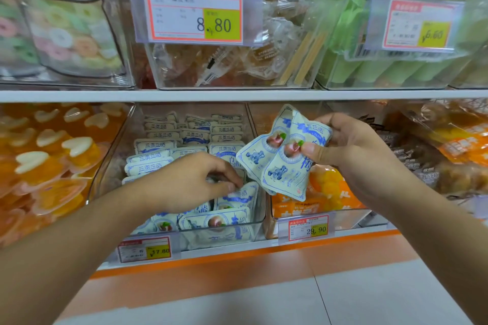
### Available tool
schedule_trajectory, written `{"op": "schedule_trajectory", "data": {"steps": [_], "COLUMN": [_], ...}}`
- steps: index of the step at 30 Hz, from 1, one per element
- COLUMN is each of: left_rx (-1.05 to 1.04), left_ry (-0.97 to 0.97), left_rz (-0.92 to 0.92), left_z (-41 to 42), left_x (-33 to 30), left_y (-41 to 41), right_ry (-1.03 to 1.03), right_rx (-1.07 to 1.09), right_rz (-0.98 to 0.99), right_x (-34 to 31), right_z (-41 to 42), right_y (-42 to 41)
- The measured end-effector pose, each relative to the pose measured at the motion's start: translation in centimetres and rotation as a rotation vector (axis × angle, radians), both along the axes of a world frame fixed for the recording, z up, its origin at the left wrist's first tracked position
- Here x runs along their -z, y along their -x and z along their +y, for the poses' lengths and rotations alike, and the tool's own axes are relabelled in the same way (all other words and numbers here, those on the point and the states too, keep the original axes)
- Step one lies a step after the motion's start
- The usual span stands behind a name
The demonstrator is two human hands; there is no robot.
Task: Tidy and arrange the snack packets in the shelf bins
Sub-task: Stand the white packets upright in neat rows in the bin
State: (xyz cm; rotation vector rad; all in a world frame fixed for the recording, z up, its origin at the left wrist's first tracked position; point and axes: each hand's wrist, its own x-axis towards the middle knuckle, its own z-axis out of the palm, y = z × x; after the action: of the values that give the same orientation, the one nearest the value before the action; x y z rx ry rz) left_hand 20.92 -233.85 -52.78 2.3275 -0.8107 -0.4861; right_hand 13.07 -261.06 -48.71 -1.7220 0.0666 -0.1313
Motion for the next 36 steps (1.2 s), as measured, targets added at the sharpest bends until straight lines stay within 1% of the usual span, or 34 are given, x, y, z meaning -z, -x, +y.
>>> {"op": "schedule_trajectory", "data": {"steps": [2,4,7,10,12,16,19,21,24,28,31,33,35,36], "left_rx": [0.033,0.019,0.018,0.018,-0.005,-0.115,-0.259,-0.305,-0.297,-0.314,-0.338,-0.336,-0.313,-0.294], "left_ry": [-0.036,-0.031,-0.071,-0.14,-0.103,-0.032,-0.076,-0.122,-0.245,-0.406,-0.473,-0.494,-0.479,-0.473], "left_rz": [-0.006,-0.029,-0.154,-0.198,-0.205,-0.22,-0.179,-0.167,-0.171,-0.27,-0.338,-0.383,-0.375,-0.366], "left_z": [0.7,1.5,2.4,2.4,2.2,2.7,4.8,6.4,7.6,7.9,8.1,8.1,8.1,8.0], "left_x": [0.6,1.3,2.1,2.5,2.7,1.9,0.5,-0.3,-1.3,-1.8,-1.6,-1.5,-1.6,-1.7], "left_y": [0.5,1.0,1.6,2.1,2.3,2.7,2.7,3.0,3.9,4.4,4.6,4.6,4.7,4.8], "right_ry": [0.072,0.113,0.117,0.123,0.138,0.189,0.19,0.215,0.328,0.69,0.879,1.013,1.046,1.004], "right_rx": [-0.015,-0.035,-0.042,-0.029,-0.02,-0.014,-0.041,-0.063,-0.087,-0.132,-0.186,-0.22,-0.182,-0.142], "right_rz": [-0.014,-0.029,-0.043,-0.042,-0.033,-0.055,-0.069,-0.064,-0.076,-0.071,-0.045,-0.082,-0.137,-0.15], "right_x": [-0.3,-0.3,-0.3,-0.5,-0.6,-0.5,-0.8,-0.9,-0.9,-0.7,0.4,1.1,1.6,1.8], "right_z": [0.6,1.1,1.4,1.7,1.8,2.1,3.1,4.2,6.0,8.1,9.0,9.2,8.9,8.8], "right_y": [0.1,0.2,0.3,0.4,0.4,0.4,0.3,0.0,-0.8,-0.8,0.0,0.4,0.2,0.1]}}
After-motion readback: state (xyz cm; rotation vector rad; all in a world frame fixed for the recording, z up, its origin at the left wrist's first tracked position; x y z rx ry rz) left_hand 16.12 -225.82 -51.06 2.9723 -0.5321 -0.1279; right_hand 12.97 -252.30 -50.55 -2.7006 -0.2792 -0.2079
